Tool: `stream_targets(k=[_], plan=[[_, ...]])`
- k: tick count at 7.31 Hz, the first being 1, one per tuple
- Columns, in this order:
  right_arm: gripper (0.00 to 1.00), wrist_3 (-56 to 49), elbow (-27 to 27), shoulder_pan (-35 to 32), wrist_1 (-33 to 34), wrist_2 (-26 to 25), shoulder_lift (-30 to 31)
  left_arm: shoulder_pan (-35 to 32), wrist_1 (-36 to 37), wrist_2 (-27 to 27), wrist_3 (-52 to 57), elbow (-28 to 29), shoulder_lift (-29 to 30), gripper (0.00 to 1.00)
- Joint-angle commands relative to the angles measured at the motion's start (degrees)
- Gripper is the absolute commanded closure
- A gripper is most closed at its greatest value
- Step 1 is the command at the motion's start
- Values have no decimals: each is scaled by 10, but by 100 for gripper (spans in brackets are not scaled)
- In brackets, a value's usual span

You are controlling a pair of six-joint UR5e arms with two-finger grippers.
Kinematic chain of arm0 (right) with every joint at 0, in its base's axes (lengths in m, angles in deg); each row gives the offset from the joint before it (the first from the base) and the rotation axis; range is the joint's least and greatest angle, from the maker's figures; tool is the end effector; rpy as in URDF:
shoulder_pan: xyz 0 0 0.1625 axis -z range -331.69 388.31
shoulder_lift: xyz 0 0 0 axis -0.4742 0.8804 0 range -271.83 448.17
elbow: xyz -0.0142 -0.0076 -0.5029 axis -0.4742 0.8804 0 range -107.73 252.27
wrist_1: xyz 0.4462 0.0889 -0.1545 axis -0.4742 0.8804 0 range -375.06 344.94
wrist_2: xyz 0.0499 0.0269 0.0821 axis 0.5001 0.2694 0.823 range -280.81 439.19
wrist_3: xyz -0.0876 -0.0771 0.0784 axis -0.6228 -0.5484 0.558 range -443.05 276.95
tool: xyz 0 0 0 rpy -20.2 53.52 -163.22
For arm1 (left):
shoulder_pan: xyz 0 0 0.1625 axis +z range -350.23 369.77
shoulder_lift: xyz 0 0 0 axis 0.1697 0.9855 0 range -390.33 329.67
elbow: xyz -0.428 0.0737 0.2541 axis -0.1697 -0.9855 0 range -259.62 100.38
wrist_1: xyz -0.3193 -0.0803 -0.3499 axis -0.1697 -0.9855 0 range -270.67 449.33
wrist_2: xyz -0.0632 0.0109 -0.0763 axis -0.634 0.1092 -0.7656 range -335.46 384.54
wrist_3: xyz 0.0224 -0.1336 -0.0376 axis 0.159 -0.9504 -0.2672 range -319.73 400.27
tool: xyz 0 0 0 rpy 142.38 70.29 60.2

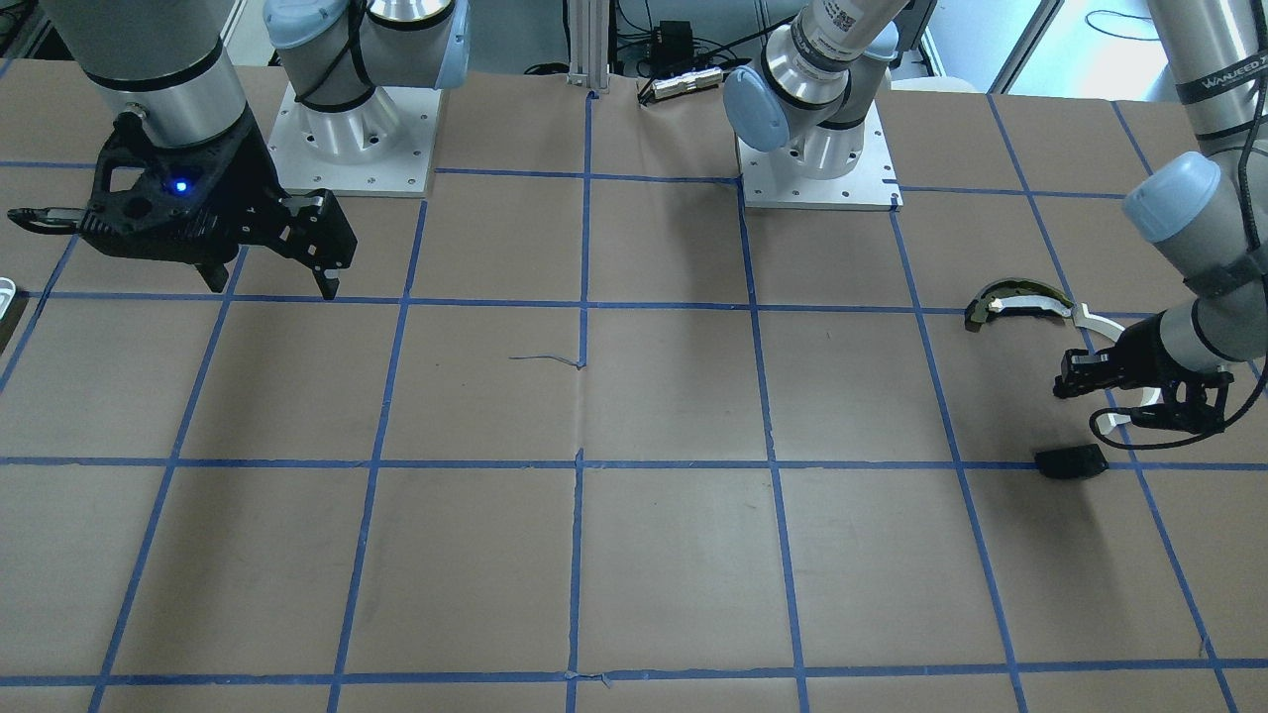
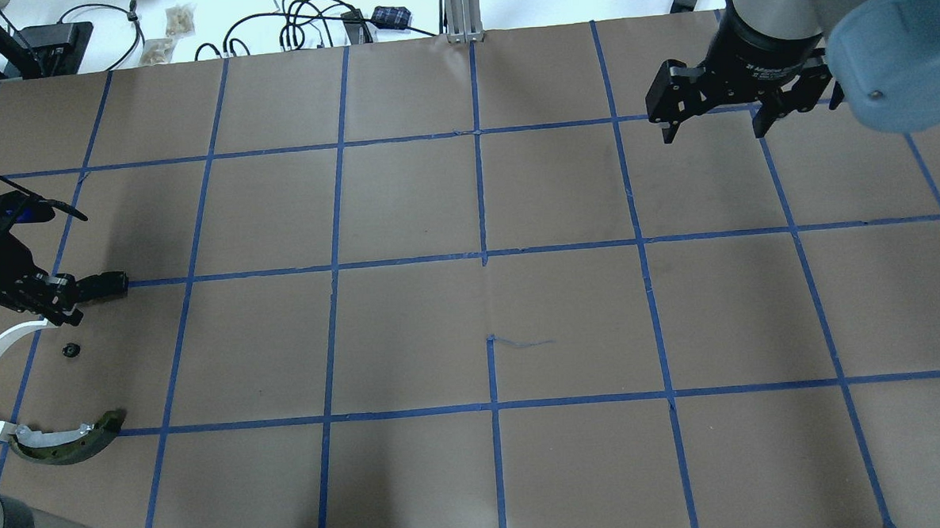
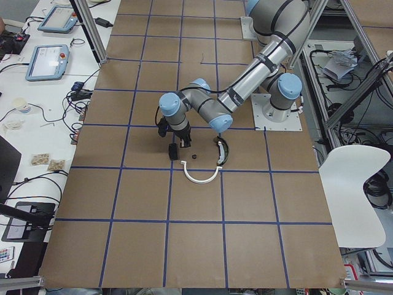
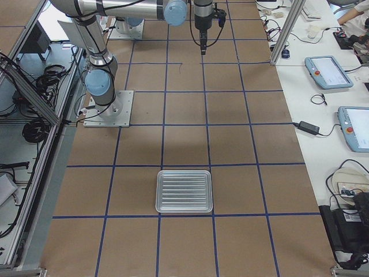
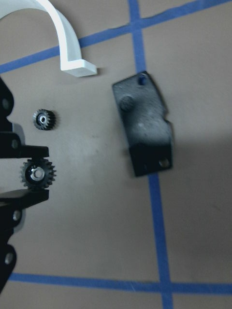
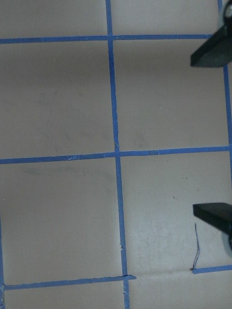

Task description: Place bearing gear from tray to pile

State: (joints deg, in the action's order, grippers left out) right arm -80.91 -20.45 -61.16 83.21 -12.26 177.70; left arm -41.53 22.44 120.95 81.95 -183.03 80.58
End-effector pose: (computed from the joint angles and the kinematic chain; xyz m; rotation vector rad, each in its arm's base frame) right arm 0.1243 -0.5779 0.5087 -0.0744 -3.1135 0.1385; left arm 0.3030 -0.5664 0.2159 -0.0970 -3.0803 -0.3426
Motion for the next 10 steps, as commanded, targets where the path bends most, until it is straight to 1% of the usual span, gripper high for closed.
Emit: stream_targets(k=[1, 5, 6, 7, 8, 9, 10], plan=[[0, 0, 0, 0, 0, 0, 0, 10, 8, 0, 0, -3, 23, 100], [0, 0, 0, 0, 0, -1, 0, 15, 9, 3, 1, -2, 33, 100], [0, 0, 0, 0, 0, -1, 0, 15, 9, 13, -1, -2, 34, 100], [0, 0, -1, 0, 0, -1, 0, 15, 9, 14, -2, -2, 34, 91], [0, 0, -1, 0, 0, -1, 0, 15, 9, 13, -4, -2, 34, 69], [0, 0, -1, 0, -1, -2, 0, 15, 9, 13, -4, -2, 35, 53], [0, 0, -1, 0, -1, -2, 0, 15, 9, 13, -4, -2, 36, 35]])
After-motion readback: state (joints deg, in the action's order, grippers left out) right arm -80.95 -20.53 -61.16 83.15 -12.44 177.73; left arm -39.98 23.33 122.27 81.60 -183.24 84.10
